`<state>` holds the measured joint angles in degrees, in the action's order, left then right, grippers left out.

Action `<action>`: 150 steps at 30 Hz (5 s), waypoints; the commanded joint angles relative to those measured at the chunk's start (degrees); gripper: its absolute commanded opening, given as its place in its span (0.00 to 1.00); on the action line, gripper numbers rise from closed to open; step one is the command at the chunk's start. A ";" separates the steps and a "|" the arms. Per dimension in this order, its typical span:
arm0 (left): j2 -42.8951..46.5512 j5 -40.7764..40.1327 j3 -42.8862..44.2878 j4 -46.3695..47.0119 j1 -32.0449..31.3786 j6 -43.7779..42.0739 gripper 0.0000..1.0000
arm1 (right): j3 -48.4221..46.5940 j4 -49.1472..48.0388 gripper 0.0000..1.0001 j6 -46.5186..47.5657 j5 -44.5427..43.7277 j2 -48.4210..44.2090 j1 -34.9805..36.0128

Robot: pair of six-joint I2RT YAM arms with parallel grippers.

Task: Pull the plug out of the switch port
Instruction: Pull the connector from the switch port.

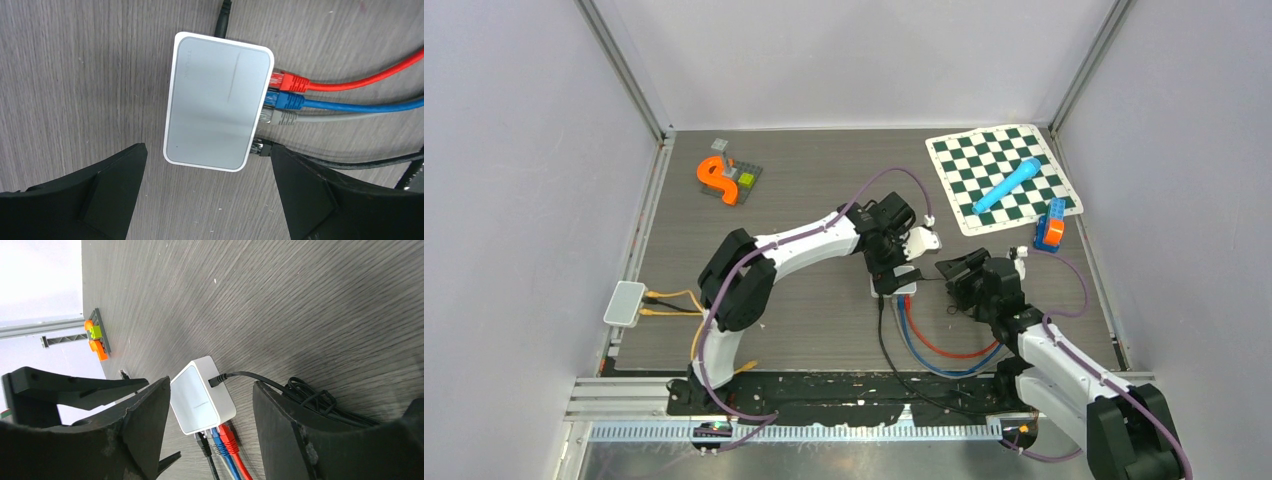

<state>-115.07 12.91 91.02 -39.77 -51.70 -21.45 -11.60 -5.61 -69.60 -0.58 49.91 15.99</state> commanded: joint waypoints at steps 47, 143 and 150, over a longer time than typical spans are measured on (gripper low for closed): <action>36.65 -9.79 -28.11 48.38 7.67 25.39 1.00 | -10.20 19.96 0.96 11.76 -12.52 -22.24 -2.53; 0.71 4.02 -6.59 10.44 0.90 -3.34 0.93 | -2.49 7.16 0.80 -0.60 6.27 -5.99 -2.47; 0.31 3.49 -7.92 11.43 0.90 -2.98 0.92 | -2.01 6.49 0.74 -3.54 6.35 -4.59 -2.46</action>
<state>-114.26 15.64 82.46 -29.43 -50.96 -24.45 -13.04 3.79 -70.96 5.30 44.71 13.63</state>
